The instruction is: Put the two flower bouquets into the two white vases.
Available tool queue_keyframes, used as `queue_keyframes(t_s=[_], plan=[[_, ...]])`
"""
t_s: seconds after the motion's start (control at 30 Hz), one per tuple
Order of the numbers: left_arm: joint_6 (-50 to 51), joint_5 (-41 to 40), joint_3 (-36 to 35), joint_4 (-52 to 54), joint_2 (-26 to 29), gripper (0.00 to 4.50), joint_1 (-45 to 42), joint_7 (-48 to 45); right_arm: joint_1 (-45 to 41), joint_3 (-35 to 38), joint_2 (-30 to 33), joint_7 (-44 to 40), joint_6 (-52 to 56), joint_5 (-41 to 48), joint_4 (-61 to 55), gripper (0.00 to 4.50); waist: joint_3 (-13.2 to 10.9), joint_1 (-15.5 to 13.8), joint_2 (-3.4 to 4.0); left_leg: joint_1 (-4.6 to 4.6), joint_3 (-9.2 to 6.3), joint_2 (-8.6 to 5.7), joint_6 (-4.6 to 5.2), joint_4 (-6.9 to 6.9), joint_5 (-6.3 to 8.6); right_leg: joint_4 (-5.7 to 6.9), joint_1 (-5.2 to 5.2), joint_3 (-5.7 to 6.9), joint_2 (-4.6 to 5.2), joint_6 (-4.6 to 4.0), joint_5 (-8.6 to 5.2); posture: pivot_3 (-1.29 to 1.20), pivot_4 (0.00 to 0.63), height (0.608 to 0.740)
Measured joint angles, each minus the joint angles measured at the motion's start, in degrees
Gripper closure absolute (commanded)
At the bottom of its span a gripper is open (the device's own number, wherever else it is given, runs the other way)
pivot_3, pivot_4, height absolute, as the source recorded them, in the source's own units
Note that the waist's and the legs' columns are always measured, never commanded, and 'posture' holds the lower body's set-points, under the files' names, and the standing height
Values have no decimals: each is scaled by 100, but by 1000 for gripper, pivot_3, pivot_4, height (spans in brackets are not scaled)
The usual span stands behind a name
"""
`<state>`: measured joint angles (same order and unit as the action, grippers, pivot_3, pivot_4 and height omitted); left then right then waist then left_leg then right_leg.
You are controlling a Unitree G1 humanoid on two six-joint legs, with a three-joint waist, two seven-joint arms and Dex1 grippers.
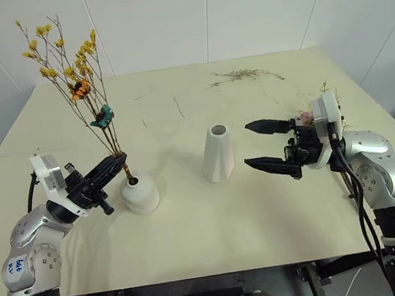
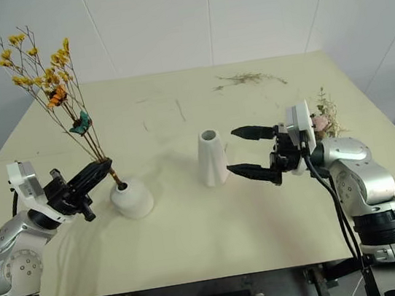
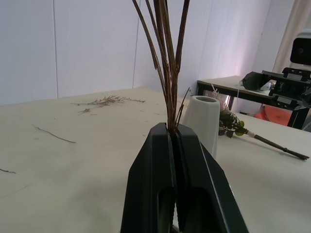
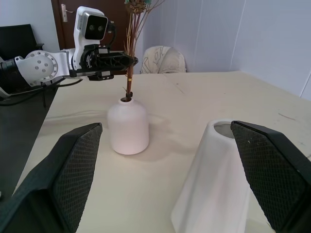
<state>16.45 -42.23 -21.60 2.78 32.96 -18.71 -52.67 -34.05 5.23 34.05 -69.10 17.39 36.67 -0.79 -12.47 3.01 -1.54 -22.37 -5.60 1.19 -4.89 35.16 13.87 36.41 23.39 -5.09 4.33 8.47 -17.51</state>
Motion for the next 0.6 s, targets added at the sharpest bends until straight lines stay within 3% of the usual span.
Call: queue_keyframes(t_s=[0.6], plan=[[154,-32,-58,169,121,4473,110,129,0,0,-103,-3,-33,-10,5,0,0,-2,0,-3,0,0,3,-9,2,-16,0,1,0,0,0,0,150,740]])
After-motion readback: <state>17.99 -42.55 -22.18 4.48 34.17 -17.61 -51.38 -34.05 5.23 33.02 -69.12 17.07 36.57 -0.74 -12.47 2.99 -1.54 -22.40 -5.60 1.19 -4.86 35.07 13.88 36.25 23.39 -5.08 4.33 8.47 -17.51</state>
